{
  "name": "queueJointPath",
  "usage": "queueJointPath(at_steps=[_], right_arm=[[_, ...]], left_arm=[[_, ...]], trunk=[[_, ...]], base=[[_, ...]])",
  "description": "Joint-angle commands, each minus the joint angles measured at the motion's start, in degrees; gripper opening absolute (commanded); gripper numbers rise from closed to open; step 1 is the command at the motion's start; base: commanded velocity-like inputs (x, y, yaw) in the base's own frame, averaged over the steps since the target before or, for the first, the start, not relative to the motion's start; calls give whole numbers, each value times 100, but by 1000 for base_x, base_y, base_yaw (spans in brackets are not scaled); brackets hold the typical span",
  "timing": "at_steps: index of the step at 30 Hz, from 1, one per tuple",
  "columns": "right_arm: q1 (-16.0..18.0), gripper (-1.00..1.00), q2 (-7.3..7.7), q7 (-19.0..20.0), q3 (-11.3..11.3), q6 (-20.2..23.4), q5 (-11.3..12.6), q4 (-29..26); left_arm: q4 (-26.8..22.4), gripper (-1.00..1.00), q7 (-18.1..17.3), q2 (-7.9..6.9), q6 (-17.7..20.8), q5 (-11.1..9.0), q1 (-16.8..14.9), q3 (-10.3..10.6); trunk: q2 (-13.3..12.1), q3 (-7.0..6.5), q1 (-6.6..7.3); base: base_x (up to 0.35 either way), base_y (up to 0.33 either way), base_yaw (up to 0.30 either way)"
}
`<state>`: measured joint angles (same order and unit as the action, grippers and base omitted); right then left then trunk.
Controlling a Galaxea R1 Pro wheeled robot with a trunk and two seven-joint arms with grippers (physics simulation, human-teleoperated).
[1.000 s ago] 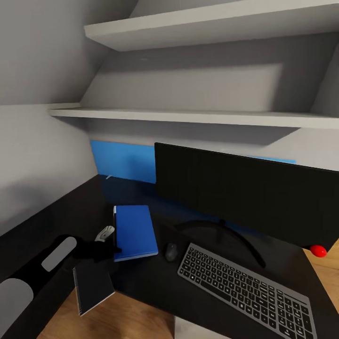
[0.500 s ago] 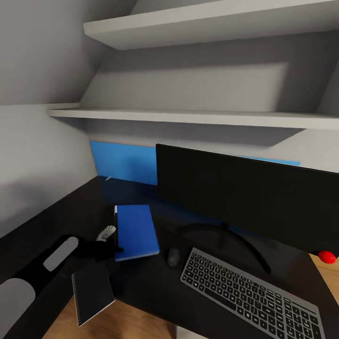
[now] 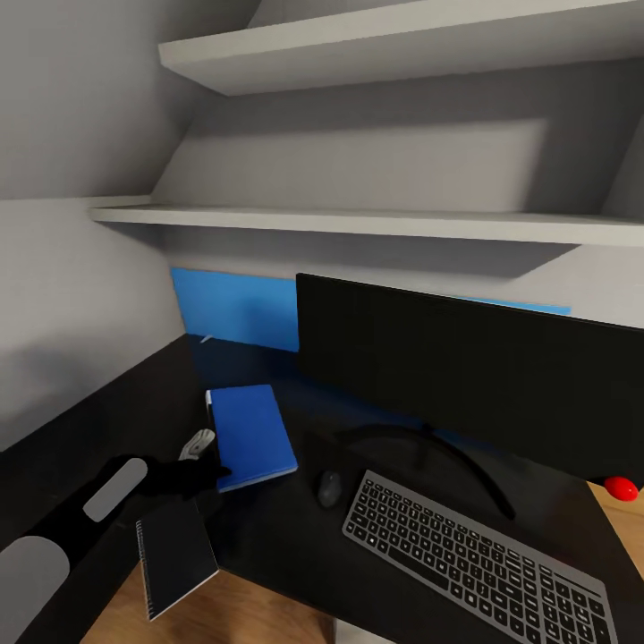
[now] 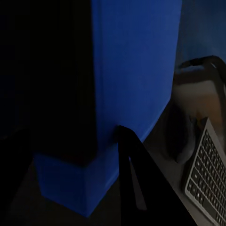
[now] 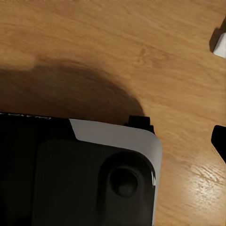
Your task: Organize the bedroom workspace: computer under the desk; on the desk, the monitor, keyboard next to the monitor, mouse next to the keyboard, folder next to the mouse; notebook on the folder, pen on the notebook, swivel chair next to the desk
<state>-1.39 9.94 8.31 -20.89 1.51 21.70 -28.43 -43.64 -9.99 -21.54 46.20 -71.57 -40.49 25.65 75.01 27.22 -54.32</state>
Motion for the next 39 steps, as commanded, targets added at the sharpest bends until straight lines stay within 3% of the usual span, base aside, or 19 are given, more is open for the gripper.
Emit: queueJointPath(at_steps=[1,5,13,15,17,26,39], right_arm=[[-1,100,8,-5,-29,16,54,-15],[-1,100,8,-5,-28,16,54,-5],[-1,100,3,-6,-22,16,54,20],[-1,100,0,-6,-21,17,54,21],[-1,100,-1,-6,-21,24,54,30],[-1,100,-8,-9,-21,32,54,37],[1,100,-17,-14,-21,33,54,39]], left_arm=[[9,-100,-38,-3,-34,24,2,17],[20,-100,-38,8,-78,27,16,25],[74,-100,-37,178,-66,37,16,13],[324,-100,-67,272,-28,28,9,23],[773,-100,-112,519,-8,71,-40,14],[840,-100,-166,545,75,-74,-16,-29],[840,-100,-384,545,302,-103,-45,-32]], trunk=[[3,5,0],[3,5,0],[3,5,0],[3,5,0],[3,5,0],[3,5,0],[3,5,0]], base=[[20,6,0],[126,85,0],[51,36,0],[3,2,0],[1,0,0],[0,0,0],[0,0,0]])
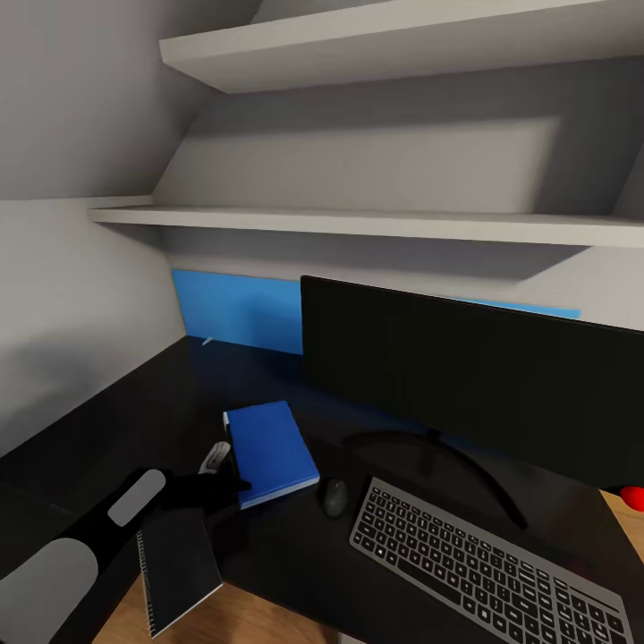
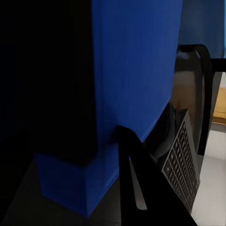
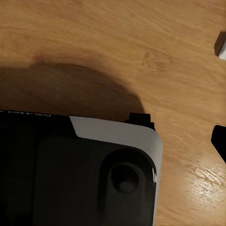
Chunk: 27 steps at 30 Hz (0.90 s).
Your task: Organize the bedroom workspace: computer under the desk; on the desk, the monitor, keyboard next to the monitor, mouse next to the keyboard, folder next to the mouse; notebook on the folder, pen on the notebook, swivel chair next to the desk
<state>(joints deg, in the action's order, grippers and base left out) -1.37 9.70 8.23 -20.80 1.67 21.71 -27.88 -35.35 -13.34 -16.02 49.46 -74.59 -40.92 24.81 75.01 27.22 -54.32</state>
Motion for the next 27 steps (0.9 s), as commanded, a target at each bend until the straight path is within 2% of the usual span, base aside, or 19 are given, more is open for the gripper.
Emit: queueJointPath(at_steps=[1,9,13,15,27], right_arm=[[-2,100,10,-6,-30,18,53,-18],[-2,100,6,-5,-30,18,53,-16],[0,100,1,-6,-25,18,53,19],[3,100,-4,-6,-19,18,53,51],[3,100,-20,-6,-12,18,53,106]], left_arm=[[10,-100,-66,-10,-21,200,-3,51],[10,-100,-96,-37,-16,196,-2,14],[10,-100,-98,-36,64,203,16,-234],[10,-100,-98,-23,156,205,19,-283],[17,-100,-57,11,272,236,22,-318]], trunk=[[3,6,0],[3,6,0],[3,6,0],[3,6,0],[3,6,0]], base=[[0,0,0],[0,0,0],[0,0,0],[0,0,0],[0,0,0]])
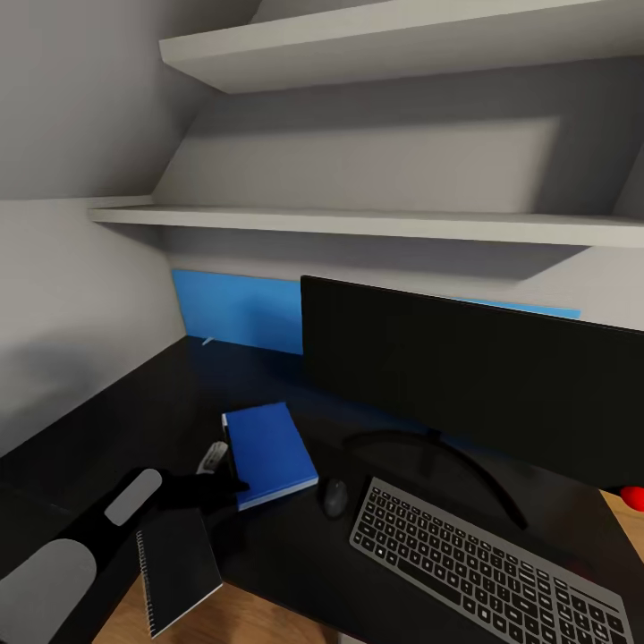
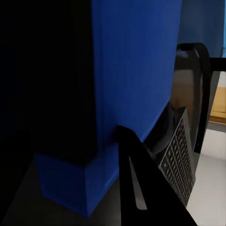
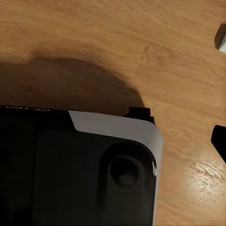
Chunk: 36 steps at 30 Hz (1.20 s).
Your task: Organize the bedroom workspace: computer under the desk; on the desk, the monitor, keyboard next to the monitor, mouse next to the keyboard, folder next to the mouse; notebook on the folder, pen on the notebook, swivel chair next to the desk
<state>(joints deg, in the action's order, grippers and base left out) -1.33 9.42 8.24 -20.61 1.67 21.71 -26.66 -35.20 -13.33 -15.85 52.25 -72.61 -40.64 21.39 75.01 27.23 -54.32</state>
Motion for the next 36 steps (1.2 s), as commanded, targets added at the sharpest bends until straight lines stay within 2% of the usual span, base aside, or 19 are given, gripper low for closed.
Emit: queueJointPath(at_steps=[1,9,20,21,36], right_arm=[[-1,100,8,-6,-31,18,52,-16],[-3,100,7,-6,-31,22,52,-15],[-2,100,7,-5,-31,26,52,-15],[-1,100,7,-6,-31,26,52,-15],[-5,100,7,-6,-31,26,52,-15]], left_arm=[[2,-100,-53,-2,-6,41,-6,26],[12,-100,-3,91,-4,108,-6,49],[19,-100,-3,100,-4,124,-6,56],[20,100,-1,100,-4,124,-6,55],[13,100,-5,109,-9,123,-6,65]], trunk=[[3,5,0],[3,5,0],[3,5,0],[3,5,0],[3,5,0]], base=[[0,0,0],[0,0,0],[0,0,0],[0,0,0],[0,0,0]])
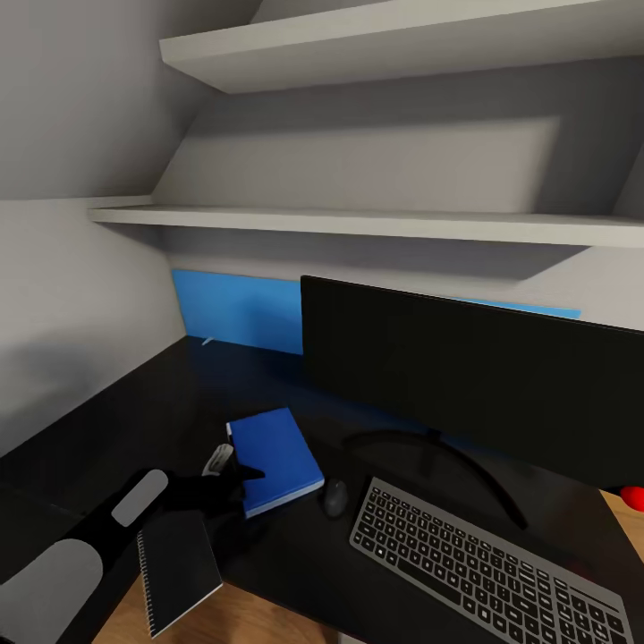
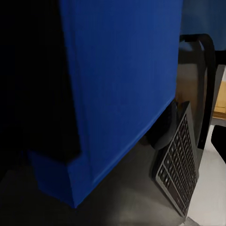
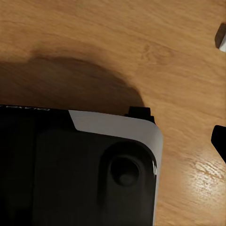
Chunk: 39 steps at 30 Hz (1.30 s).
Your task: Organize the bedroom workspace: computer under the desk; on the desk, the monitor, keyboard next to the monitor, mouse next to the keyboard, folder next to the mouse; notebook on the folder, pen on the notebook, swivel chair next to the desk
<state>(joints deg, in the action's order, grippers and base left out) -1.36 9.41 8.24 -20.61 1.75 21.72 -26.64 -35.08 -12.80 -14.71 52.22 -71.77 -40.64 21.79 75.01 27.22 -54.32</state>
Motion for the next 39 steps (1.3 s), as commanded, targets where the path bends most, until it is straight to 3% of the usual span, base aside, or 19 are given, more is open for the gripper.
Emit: queueJointPath(at_steps=[1,27,35,39], right_arm=[[-2,100,8,-7,-31,18,52,-16],[2,100,7,-7,-36,18,52,-16],[2,100,5,-7,-40,11,52,-16],[0,100,5,-7,-51,9,52,-16]], left_arm=[[2,100,-60,-8,-5,31,-5,20],[-206,100,-82,-94,415,-68,-55,-27],[-1066,100,-75,-132,601,-49,59,-413],[-1216,100,-77,-132,617,-52,78,-473]], trunk=[[3,5,0],[3,5,0],[3,5,0],[3,5,0]], base=[[0,0,0],[0,0,0],[0,0,0],[0,0,0]])
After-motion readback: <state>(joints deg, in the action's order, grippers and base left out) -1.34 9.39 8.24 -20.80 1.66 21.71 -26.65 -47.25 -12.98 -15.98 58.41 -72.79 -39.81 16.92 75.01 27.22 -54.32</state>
